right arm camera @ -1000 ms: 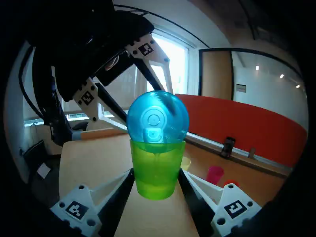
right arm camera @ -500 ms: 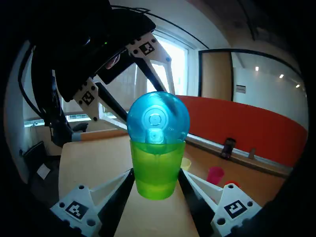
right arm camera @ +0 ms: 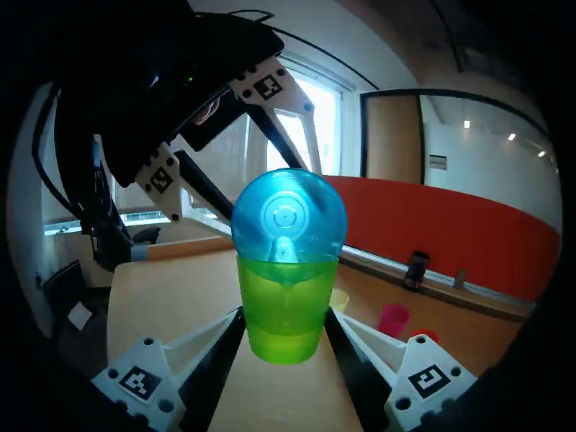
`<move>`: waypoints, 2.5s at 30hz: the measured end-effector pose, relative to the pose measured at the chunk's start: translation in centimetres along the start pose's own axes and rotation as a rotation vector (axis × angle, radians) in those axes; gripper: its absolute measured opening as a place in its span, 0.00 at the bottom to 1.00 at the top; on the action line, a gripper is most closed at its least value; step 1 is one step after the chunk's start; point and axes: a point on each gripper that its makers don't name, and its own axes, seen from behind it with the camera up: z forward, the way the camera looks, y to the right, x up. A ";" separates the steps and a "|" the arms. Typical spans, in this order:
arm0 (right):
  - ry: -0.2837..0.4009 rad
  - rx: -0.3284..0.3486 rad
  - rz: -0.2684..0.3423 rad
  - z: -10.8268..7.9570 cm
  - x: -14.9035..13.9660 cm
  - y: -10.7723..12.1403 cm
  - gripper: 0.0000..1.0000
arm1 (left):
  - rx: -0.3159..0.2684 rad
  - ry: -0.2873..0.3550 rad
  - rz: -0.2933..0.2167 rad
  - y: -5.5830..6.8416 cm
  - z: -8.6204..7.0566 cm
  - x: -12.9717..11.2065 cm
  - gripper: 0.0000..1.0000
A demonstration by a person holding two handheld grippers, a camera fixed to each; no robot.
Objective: Pour water
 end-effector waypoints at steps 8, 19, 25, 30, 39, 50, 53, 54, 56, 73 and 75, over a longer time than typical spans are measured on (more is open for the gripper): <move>0.003 0.004 0.000 0.0 0.0 -0.1 0.80 | 0.003 -0.008 0.029 0.0 0.1 -0.2 0.75; 0.006 0.008 -0.004 0.0 0.2 -0.2 0.80 | 0.005 -0.014 0.072 -0.4 0.2 -0.4 0.75; 0.007 0.008 -0.003 0.0 0.2 -0.3 0.80 | 0.005 -0.013 0.068 -0.4 0.0 -0.3 0.75; 0.005 0.005 0.002 -0.1 0.0 -0.3 0.80 | 0.012 -0.011 0.057 -0.4 -0.1 -0.2 0.75; 0.001 -0.004 0.008 -0.5 -0.8 0.0 0.80 | 0.015 0.002 0.029 -0.1 0.2 0.4 0.75; -0.006 -0.044 0.017 -1.7 -2.6 0.6 0.80 | 0.027 0.034 0.021 0.1 1.7 2.4 0.75; -0.006 -0.060 0.024 -2.1 -3.3 0.8 0.80 | 0.030 0.048 0.022 0.2 2.3 3.2 0.75; -0.006 -0.067 0.027 -2.3 -3.5 0.9 0.80 | 0.030 0.053 0.022 0.3 2.5 3.5 0.75; -0.008 -0.080 0.032 -2.6 -4.1 1.0 0.80 | 0.032 0.061 0.025 0.4 3.0 4.1 0.75; -0.071 -0.178 0.053 -5.1 -9.4 3.0 0.80 | 0.047 0.160 0.046 1.4 7.8 9.3 0.75; -0.078 -0.190 0.057 -5.4 -9.8 3.4 0.80 | 0.051 0.171 0.049 1.3 8.2 9.8 0.75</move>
